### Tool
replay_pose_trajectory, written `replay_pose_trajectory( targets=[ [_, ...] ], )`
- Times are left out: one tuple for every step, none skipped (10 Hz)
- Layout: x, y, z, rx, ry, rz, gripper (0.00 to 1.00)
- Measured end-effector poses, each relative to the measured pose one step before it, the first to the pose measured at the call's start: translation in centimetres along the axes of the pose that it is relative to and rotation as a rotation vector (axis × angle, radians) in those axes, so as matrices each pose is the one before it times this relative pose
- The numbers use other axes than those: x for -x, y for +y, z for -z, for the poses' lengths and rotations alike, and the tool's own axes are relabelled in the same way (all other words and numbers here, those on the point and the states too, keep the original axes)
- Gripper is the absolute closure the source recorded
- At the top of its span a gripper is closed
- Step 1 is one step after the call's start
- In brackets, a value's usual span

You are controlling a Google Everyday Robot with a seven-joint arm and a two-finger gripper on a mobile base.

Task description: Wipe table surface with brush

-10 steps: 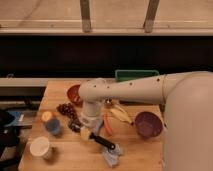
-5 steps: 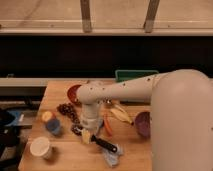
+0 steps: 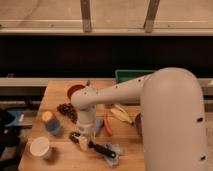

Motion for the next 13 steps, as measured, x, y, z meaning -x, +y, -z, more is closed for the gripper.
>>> replay_pose_trajectory(
  targets=[
    [-0.02,0.444,-0.487,0.01276,0.01487,0.00587,1.0],
    [-0.092,0.286,-0.362,0.01079,0.00905,0.00199,1.0],
    [-0.312,0.135,-0.396,0.01319,0.00236,-0.00303,1.0],
    [-0.411,-0.022,-0.343,0.01359,-0.00418,-0.0066,1.0],
    [-0.665,-0.164,-0.415,0.01878,-0.02157,-0.00998,1.0],
    [-0.931,-0.466,-0.368,0.01508,-0.02082,-0.02398,1.0],
    [-0.709,-0.515,-0.279,0.00935,-0.01216,-0.02229,1.0],
    [-0.32,-0.564,-0.045,0.0028,-0.00481,-0.01845,1.0],
    [-0.257,-0.766,0.183,-0.00211,-0.0061,-0.01923,1.0],
    [-0.105,-0.841,0.402,-0.00732,-0.00439,-0.01558,1.0],
    [0.336,-0.616,0.613,-0.01204,-0.00315,-0.00551,1.0],
    [0.705,-0.277,0.629,-0.01469,-0.00355,0.00519,1.0],
    [1.288,0.079,0.627,-0.01536,-0.00348,0.01837,1.0]
  ],
)
